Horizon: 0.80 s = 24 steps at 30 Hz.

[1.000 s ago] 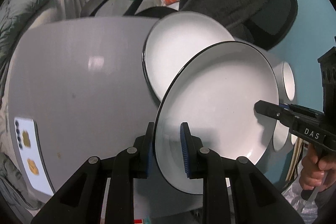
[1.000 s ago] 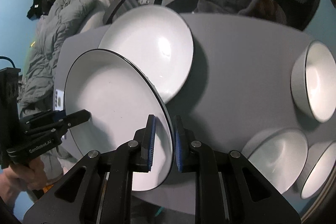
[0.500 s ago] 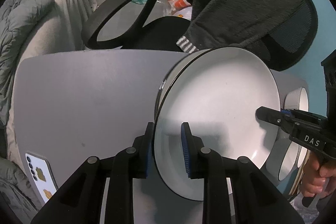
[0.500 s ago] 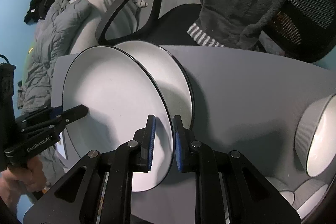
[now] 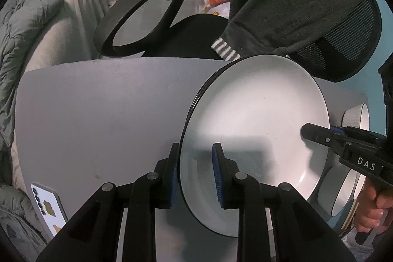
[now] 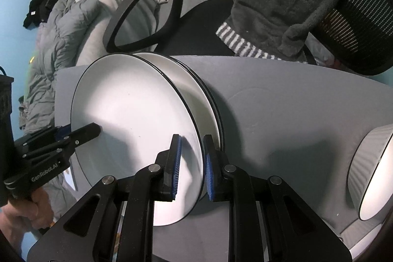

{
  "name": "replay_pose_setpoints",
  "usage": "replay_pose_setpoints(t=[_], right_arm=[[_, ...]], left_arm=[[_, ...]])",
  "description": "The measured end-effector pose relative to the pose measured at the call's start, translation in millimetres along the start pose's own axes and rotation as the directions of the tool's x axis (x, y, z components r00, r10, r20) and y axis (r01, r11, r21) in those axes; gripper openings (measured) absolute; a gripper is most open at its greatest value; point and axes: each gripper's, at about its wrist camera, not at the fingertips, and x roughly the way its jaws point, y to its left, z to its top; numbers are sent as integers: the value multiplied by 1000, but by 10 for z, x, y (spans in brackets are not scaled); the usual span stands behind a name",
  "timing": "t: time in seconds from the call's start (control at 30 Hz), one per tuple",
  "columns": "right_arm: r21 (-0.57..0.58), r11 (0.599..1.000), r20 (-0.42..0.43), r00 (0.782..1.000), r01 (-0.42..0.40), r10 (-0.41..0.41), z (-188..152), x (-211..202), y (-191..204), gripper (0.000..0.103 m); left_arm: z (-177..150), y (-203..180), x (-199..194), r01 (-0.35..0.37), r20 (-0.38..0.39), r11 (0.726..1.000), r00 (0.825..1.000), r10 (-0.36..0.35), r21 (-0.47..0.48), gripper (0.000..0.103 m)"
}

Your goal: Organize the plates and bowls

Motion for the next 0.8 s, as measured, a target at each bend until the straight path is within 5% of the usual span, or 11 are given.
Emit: replay_pose_setpoints(t=[0.17,0.4,0.8], right_arm=[[2,1000,-2,1000,16,-16,22,20,9,18],[47,998,-45,998,51,-49,84,46,62,28],[70,991,-79,991,110,-104,119,56,112,31]], left_arm=[[11,-8,8,-8,11,1000,1000,8,-7,26],[28,-116,30,-43,5,999,999,43,26,42],[-2,-67,-12,-17,-3,1000,1000,17,17,42]])
